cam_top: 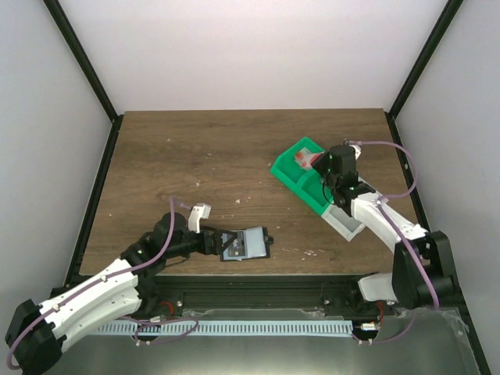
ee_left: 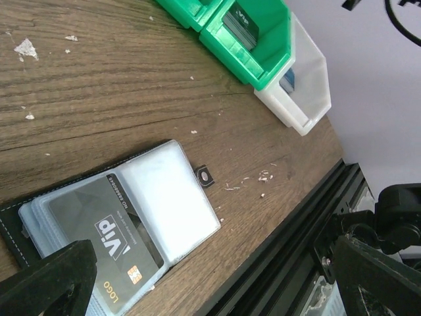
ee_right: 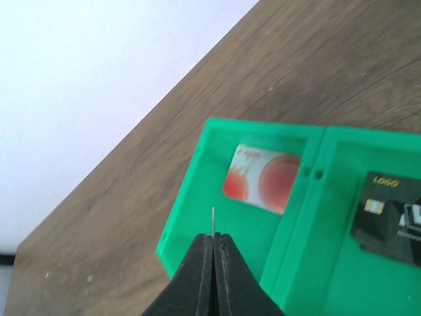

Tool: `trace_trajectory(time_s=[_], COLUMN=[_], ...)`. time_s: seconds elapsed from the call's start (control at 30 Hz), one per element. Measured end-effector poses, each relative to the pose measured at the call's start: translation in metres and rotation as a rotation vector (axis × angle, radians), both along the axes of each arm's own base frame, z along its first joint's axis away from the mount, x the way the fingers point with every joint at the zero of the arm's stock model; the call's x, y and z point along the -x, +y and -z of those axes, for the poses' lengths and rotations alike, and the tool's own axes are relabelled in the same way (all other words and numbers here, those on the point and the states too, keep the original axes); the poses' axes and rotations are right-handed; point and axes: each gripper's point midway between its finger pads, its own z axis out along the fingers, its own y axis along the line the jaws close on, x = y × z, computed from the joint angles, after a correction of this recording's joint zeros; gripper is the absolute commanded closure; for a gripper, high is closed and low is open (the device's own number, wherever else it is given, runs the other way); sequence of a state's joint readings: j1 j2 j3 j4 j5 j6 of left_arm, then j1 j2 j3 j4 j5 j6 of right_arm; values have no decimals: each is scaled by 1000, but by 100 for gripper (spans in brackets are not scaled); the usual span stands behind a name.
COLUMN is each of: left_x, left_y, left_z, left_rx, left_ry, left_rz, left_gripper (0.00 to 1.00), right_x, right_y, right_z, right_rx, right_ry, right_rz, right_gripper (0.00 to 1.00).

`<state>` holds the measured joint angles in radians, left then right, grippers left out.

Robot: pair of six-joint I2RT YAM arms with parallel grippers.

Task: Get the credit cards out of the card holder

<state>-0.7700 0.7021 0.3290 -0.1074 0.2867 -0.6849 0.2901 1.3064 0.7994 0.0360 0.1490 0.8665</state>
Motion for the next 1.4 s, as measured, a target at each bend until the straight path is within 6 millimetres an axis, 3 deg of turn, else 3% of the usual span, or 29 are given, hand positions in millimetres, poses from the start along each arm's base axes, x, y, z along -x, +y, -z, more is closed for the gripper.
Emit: trace_trajectory(time_s=[0.17, 0.5, 1.07, 1.4], left_x=[1, 4, 7, 8], left_y=[-2, -3, -5, -5], left_z=[-1, -5, -5, -8], left_rx=[-2, 14, 20, 29], left_ry=[1, -4, 2, -2], left_rz=[16, 33, 48, 56], left_gripper=[0, 0, 0, 0], right_x=[-19, -54, -72, -79], right_y=[-18, -15, -21, -21], right_z=[15, 47, 67, 68], right_rx=[-38, -122, -186, -164], right_ry=[2, 34, 18, -8], right_rz=[109, 199, 299, 345], right_gripper=[100, 99, 100, 100])
